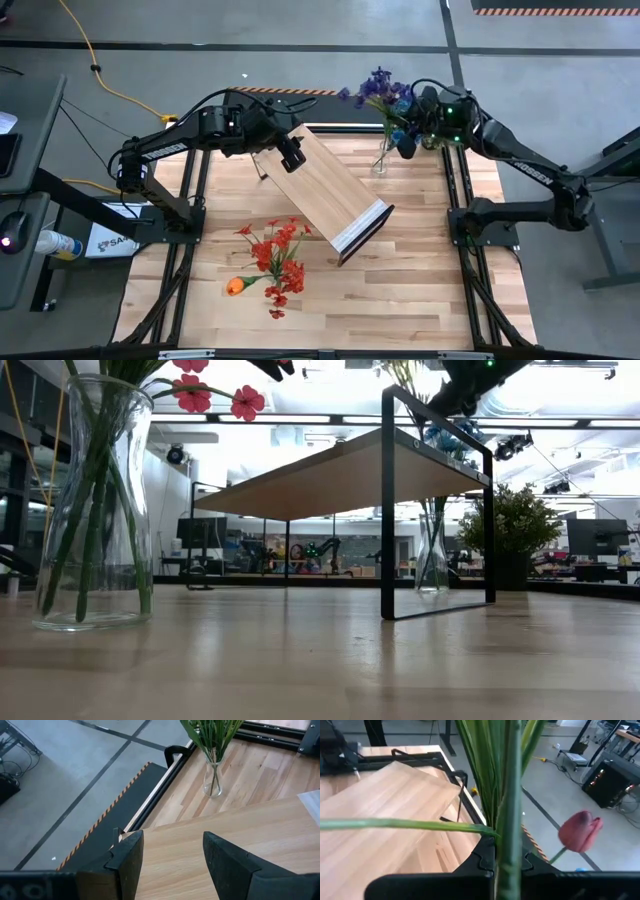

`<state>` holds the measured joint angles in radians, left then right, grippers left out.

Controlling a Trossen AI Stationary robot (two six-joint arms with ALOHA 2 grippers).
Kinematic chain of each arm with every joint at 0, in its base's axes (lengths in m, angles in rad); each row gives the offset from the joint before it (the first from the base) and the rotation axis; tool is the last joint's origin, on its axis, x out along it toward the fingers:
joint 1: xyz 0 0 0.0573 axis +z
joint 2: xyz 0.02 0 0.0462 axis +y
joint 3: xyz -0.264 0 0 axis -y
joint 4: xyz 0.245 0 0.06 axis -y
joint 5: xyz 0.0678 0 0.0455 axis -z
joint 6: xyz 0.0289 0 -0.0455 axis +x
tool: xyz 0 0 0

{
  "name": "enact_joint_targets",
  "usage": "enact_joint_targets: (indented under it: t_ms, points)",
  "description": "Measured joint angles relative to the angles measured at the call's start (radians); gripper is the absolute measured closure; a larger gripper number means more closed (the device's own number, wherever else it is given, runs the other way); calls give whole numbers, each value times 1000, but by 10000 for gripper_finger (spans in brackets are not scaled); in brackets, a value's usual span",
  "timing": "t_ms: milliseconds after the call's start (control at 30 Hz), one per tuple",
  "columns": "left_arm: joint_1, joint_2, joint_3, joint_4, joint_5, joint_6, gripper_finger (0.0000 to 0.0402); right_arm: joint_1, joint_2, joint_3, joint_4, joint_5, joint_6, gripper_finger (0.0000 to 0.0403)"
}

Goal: Pick and place flowers into a vace then onto a shelf
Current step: Put the violet flowers into the top transparent vase

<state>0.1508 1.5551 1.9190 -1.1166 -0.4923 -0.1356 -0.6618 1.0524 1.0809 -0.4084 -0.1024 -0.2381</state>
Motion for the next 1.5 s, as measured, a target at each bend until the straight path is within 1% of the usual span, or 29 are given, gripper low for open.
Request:
enact_joint_targets:
  t_ms: [233,467,733,1033,1500]
  points:
    - [0,0,0,0,0,0,165,16,64,105,-86,-7,-26,403]
    - [0,0,0,0,0,0,165,17,155,109,-106,-14,-7,403]
    - [0,0,0,-1,0,9,165,17,209,109,-96,9,-12,403]
    - [0,0,0,0,1,26,165,16,219,53,-65,61,-8,403]
    - [0,0,0,0,1,26,165,12,219,48,-95,63,21,402]
